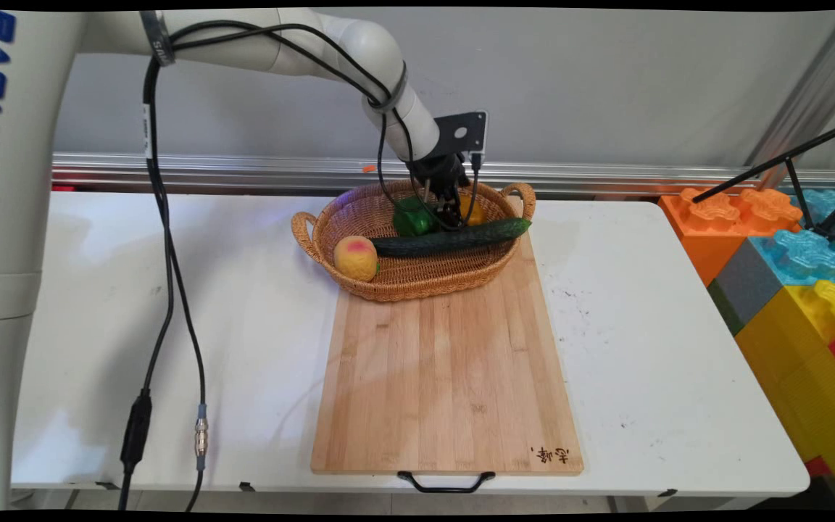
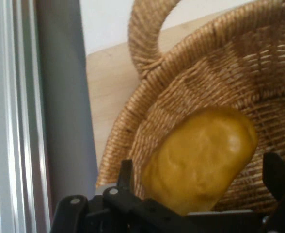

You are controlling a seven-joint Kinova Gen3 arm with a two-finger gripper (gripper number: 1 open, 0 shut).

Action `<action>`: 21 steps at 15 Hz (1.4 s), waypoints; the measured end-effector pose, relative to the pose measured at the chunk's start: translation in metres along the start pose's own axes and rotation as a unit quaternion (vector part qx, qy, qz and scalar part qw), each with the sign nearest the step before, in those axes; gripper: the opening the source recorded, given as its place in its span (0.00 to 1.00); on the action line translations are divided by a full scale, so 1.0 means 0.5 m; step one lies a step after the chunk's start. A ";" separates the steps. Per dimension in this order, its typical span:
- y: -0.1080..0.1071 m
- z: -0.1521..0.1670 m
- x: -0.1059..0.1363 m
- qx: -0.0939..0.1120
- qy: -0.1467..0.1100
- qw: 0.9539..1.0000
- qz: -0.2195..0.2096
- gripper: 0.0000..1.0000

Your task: Pick up the potato from the vegetable basket, then place the picked object on the cutting board

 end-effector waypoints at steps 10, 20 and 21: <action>-0.009 0.030 0.016 -0.012 0.001 0.998 0.068 1.00; -0.014 0.031 0.016 -0.018 -0.003 0.996 0.093 0.00; -0.013 0.028 0.015 -0.019 -0.004 0.995 0.093 0.00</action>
